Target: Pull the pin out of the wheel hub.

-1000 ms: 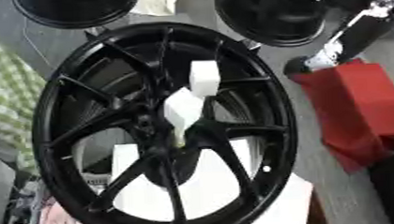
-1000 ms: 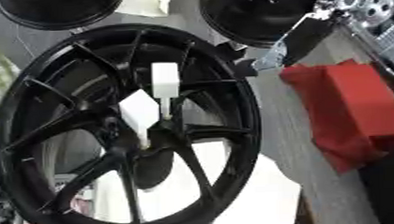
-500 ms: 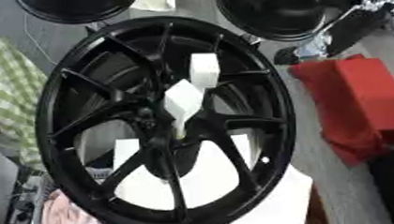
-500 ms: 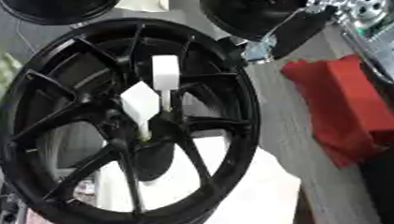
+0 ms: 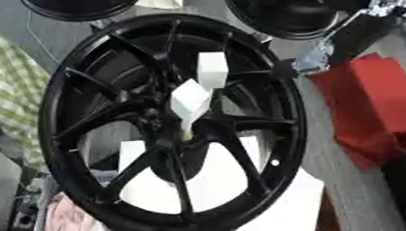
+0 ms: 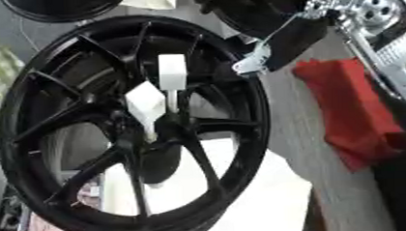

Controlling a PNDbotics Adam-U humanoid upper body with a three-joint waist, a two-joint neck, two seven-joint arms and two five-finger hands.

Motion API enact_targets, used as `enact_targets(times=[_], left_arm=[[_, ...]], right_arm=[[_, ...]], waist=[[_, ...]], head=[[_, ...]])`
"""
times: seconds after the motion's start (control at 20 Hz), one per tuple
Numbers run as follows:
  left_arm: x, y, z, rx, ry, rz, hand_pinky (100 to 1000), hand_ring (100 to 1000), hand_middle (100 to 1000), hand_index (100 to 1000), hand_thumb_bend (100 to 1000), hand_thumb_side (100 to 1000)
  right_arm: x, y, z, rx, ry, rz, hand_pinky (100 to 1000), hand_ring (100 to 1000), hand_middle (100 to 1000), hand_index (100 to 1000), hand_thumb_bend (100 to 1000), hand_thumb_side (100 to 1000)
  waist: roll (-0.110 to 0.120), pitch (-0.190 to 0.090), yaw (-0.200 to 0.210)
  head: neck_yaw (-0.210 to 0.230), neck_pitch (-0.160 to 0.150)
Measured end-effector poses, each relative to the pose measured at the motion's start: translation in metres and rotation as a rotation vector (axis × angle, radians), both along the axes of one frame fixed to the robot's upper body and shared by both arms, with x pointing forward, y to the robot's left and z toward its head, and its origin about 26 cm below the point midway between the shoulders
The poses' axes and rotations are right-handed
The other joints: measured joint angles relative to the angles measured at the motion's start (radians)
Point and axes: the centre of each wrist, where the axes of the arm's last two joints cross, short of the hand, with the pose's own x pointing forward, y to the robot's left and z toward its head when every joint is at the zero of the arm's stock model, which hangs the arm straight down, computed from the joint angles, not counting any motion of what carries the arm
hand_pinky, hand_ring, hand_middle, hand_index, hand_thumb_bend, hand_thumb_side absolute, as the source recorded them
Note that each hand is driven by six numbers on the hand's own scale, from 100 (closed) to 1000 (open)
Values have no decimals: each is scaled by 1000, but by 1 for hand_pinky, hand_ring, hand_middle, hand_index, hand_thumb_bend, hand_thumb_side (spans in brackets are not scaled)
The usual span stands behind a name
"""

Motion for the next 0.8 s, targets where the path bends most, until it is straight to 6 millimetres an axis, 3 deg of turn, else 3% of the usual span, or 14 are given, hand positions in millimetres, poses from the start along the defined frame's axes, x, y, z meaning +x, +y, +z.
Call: enact_targets(times=[0.8], left_arm=[[-1,2,-2,2,9,15,709,648,532,664,100,769]], right_arm=[[-14,19,-6,13,8,1,1000,916,763,868,570,208]], waist=[[-8,4,-9]], head=[[4,-8]])
